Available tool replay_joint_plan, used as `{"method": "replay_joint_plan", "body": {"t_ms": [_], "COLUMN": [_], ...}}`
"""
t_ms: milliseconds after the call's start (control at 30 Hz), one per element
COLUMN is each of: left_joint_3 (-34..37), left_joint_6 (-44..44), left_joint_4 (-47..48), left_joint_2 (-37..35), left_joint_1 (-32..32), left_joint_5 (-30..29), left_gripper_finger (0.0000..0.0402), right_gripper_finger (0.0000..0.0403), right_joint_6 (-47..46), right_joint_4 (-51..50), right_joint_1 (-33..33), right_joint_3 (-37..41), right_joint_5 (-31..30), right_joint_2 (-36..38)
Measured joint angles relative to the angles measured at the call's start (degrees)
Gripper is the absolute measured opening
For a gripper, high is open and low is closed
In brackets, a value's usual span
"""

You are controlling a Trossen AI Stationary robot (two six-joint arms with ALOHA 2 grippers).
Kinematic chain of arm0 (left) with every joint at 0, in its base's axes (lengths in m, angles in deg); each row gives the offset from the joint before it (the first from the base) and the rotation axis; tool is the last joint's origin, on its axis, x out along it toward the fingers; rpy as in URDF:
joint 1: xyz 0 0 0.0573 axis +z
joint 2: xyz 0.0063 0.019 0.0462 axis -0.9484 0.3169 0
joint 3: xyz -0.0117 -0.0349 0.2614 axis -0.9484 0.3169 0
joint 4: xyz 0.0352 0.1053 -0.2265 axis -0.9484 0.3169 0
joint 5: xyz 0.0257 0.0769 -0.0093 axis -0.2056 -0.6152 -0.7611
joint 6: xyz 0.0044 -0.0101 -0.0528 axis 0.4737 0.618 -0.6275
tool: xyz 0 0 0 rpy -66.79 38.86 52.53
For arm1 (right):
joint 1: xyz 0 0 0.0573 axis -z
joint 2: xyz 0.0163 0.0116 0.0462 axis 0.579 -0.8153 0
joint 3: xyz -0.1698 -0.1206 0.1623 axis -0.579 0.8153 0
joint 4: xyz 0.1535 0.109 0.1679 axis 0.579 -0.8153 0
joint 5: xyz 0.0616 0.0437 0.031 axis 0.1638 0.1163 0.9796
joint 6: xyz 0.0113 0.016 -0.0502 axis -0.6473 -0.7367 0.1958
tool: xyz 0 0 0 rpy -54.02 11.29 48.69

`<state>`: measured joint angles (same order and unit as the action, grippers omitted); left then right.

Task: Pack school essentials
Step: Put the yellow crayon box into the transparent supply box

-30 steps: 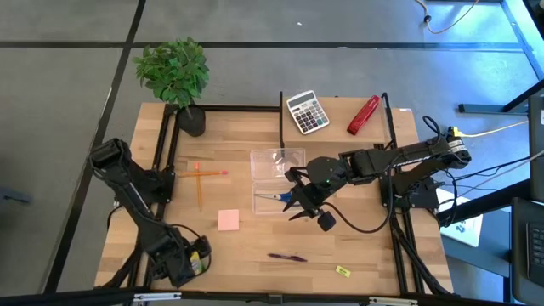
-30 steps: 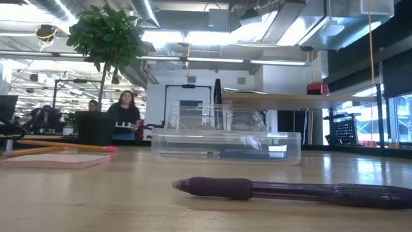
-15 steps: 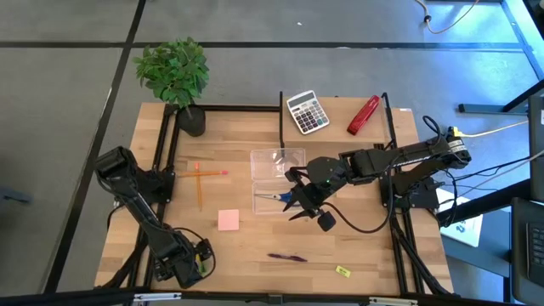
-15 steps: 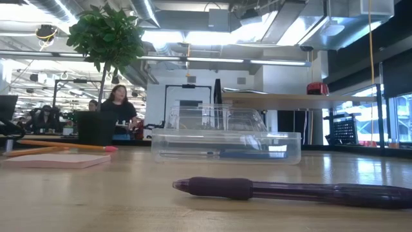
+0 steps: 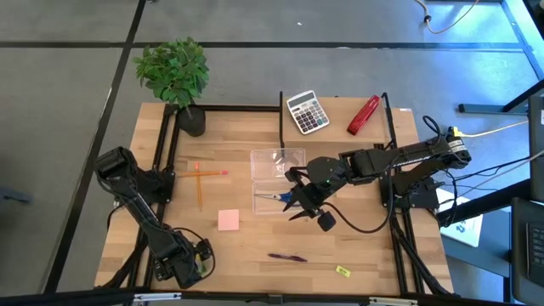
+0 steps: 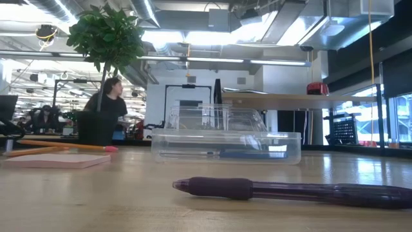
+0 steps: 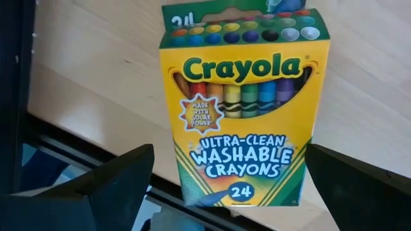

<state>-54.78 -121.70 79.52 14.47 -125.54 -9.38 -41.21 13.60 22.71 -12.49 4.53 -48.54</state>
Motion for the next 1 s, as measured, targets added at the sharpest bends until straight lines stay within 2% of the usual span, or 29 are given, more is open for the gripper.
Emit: {"method": "replay_joint_plan", "body": {"t_ms": [633,1000], "left_joint_3": [0.04,0.04], "left_joint_6": [-0.14,-0.13], "left_joint_4": [0.40,-0.21], "left_joint_2": [-1.80,2.11], "left_joint_1": [-0.46,-0.04], "left_joint_5": [-3.88,-3.97], "left_gripper_finger": [0.0397,0.0397], "right_gripper_finger": [0.0133,0.0133], "right_joint_6": [0.00,0.02], "right_joint_4": [-0.02,0.00], "right_joint_1": [0.00,0.00], "right_joint_3": [0.00,0.00], "right_joint_5": [0.00,0.00], "right_joint_2": [0.00,0.00]}}
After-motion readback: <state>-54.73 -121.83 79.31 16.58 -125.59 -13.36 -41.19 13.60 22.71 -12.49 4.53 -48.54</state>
